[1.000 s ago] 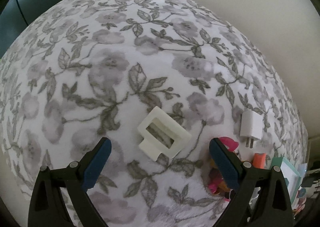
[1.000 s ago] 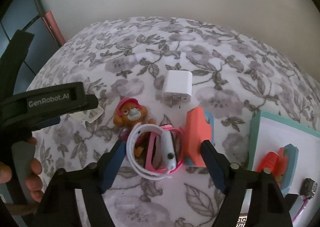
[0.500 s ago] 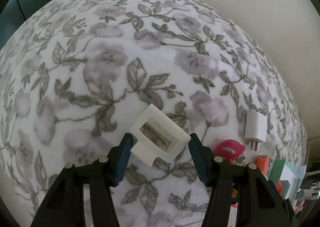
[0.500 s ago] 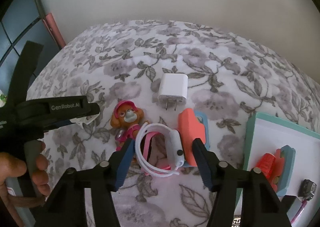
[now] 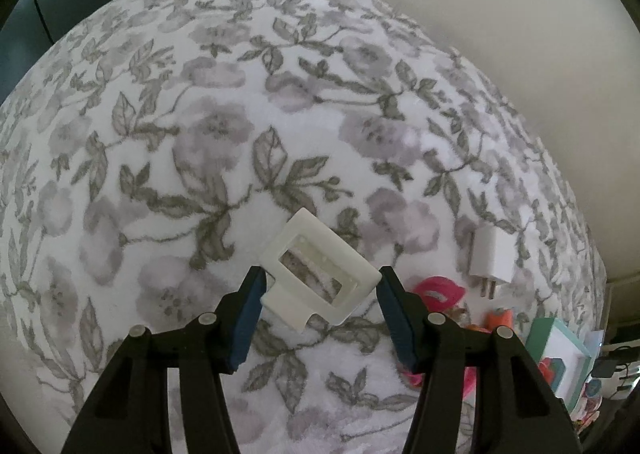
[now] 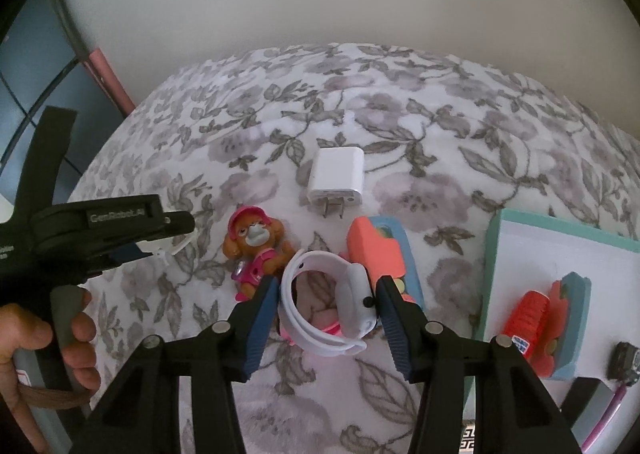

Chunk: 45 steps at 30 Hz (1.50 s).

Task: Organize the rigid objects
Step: 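Lift the white clip toward the tray with left gripper while right gripper grasps the white watch, then carry the white clip in the left gripper while right gripper carries the white watch into the tray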

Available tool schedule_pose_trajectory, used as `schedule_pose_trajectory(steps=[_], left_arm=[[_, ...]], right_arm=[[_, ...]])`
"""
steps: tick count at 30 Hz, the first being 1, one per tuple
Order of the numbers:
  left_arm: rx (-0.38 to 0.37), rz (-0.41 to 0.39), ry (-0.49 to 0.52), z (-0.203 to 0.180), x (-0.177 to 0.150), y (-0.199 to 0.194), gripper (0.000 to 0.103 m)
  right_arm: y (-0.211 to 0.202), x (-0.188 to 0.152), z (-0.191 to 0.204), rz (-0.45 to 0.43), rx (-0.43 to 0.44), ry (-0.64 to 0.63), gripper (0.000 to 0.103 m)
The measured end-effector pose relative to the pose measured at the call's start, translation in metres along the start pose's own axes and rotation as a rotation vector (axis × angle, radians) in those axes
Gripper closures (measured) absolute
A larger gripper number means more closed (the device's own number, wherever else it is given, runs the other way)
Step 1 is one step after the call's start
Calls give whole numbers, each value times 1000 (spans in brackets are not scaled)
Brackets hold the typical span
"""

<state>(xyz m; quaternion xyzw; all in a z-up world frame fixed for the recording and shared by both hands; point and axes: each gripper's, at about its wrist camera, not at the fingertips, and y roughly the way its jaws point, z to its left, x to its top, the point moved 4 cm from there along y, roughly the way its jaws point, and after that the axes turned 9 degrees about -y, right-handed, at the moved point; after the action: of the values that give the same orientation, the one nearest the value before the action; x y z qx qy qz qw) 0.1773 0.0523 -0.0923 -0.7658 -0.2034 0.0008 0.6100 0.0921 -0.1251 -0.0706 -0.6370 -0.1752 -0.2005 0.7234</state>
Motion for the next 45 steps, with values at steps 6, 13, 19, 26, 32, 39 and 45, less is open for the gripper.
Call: schedule_pose_trajectory(steps=[6, 13, 19, 26, 32, 39, 45], left_arm=[[-33, -53, 35, -14, 1, -29, 44], [-79, -116, 98, -42, -5, -64, 44], [-114, -131, 158, -67, -19, -81, 44], [-174, -110, 226, -100, -45, -94, 44], [-213, -87, 354, -143, -83, -101, 44], [-229, -52, 497, -187, -139, -100, 44], [-242, 19, 567, -209, -179, -84, 44]], right_arm=[[-16, 0, -7, -30, 7, 36, 50], [-43, 2, -22, -85, 9, 94, 50], [-64, -3, -48, -116, -18, 176, 50], [-92, -17, -91, -151, -88, 283, 50], [-112, -45, -141, -123, -166, 452, 50], [-123, -85, -191, -80, -239, 636, 52], [-136, -98, -210, -52, -328, 648, 52]])
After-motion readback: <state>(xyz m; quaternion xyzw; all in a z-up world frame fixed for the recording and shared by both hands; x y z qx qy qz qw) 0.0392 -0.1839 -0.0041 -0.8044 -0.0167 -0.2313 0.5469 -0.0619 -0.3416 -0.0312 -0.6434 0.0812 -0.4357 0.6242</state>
